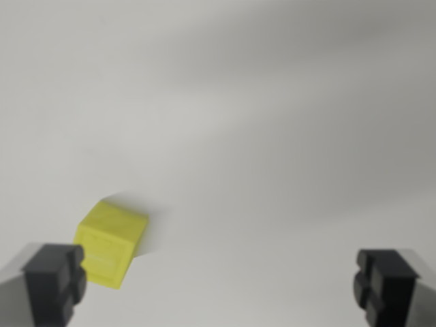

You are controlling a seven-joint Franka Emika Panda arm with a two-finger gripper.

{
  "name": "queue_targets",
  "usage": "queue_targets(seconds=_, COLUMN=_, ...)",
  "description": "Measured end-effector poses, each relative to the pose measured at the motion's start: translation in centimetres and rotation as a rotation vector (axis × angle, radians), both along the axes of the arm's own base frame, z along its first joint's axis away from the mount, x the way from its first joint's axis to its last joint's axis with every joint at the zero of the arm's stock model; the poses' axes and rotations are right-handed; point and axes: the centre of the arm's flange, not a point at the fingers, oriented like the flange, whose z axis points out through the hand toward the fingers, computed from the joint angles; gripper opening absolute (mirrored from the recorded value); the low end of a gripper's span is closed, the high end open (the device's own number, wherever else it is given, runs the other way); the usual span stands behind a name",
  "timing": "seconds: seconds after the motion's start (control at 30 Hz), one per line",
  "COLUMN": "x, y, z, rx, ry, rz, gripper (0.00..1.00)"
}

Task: Pick yellow cube

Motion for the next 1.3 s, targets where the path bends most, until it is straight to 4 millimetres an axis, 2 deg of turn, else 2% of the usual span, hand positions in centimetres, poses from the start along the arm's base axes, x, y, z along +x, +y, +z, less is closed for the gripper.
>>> queue_targets(seconds=1.3, x=-2.7, y=5.9, z=-6.5, rx=-0.008, ry=0.0, rz=-0.148, gripper=1.0)
